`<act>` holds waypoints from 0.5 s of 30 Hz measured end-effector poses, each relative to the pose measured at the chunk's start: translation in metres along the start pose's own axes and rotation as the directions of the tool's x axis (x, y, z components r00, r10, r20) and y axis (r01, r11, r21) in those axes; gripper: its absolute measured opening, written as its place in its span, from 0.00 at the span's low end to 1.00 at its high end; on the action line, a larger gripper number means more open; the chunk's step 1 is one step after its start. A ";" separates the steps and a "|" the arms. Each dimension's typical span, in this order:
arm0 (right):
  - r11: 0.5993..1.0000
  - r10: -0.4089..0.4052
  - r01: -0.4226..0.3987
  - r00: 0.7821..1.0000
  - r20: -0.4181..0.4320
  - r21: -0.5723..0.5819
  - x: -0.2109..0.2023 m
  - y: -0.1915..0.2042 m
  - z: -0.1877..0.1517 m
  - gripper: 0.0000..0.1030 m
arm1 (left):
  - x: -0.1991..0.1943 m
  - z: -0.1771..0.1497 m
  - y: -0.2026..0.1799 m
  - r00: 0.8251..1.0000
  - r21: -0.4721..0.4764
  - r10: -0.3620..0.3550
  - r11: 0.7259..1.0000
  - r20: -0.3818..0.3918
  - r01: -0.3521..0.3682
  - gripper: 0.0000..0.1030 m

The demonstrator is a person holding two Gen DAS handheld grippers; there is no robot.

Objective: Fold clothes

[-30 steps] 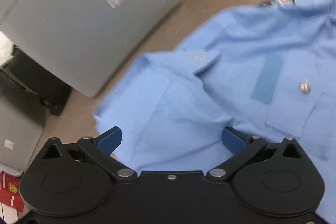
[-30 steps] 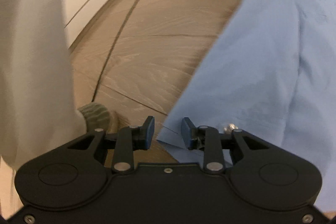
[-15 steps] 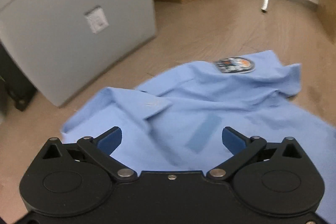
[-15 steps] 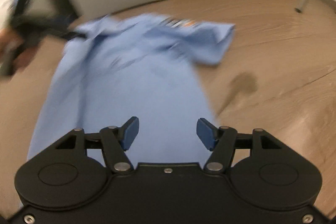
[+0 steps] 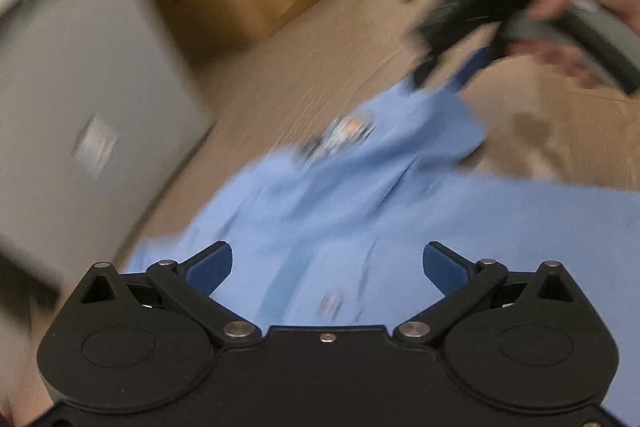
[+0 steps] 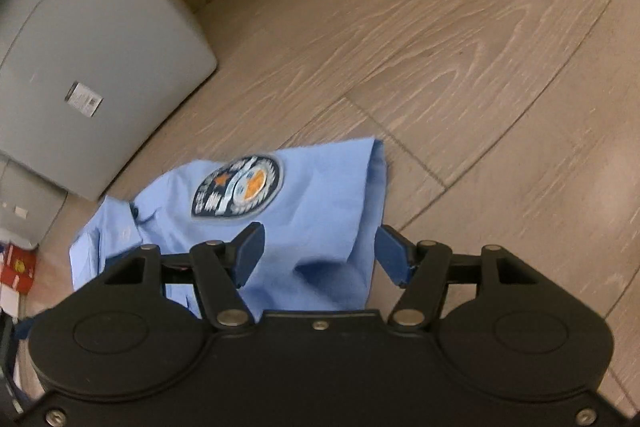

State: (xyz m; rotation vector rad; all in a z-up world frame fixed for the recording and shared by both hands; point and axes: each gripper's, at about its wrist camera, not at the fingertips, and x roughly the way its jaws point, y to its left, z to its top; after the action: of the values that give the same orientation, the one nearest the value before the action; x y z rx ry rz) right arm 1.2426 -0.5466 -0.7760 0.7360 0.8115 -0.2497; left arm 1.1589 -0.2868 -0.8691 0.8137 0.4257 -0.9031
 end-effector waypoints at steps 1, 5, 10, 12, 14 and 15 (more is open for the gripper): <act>1.000 0.007 -0.007 1.000 -0.005 0.011 0.002 -0.003 0.006 0.66 | 0.008 0.011 -0.012 1.000 0.023 -0.002 1.000 0.006 0.002 0.99; 0.998 0.014 -0.012 0.999 -0.033 0.057 0.027 -0.017 0.033 0.66 | 0.053 0.049 -0.067 1.000 0.087 0.000 0.996 -0.012 0.001 0.99; 1.000 0.006 -0.007 0.999 -0.045 -0.018 0.035 -0.016 0.039 0.49 | 0.084 0.063 -0.085 1.000 0.074 0.011 0.997 -0.027 -0.009 0.89; 0.999 -0.007 0.004 0.998 -0.058 -0.052 0.039 -0.015 0.039 0.31 | 0.095 0.067 -0.087 0.999 0.043 -0.014 0.999 -0.036 0.015 0.78; 0.997 0.016 -0.023 0.996 -0.090 -0.067 0.043 -0.016 0.037 0.09 | 0.098 0.069 -0.084 0.999 0.006 -0.044 0.999 -0.024 0.044 0.62; 0.997 0.021 -0.029 0.995 -0.099 -0.077 0.044 -0.015 0.036 0.04 | 0.100 0.072 -0.082 0.998 -0.023 -0.055 0.998 -0.029 0.055 0.44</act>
State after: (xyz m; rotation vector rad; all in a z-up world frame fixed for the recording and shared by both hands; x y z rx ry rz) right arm 1.2853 -0.5786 -0.7990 0.6880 0.8998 -0.1587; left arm 1.1480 -0.4240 -0.9236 0.7995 0.4854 -0.9366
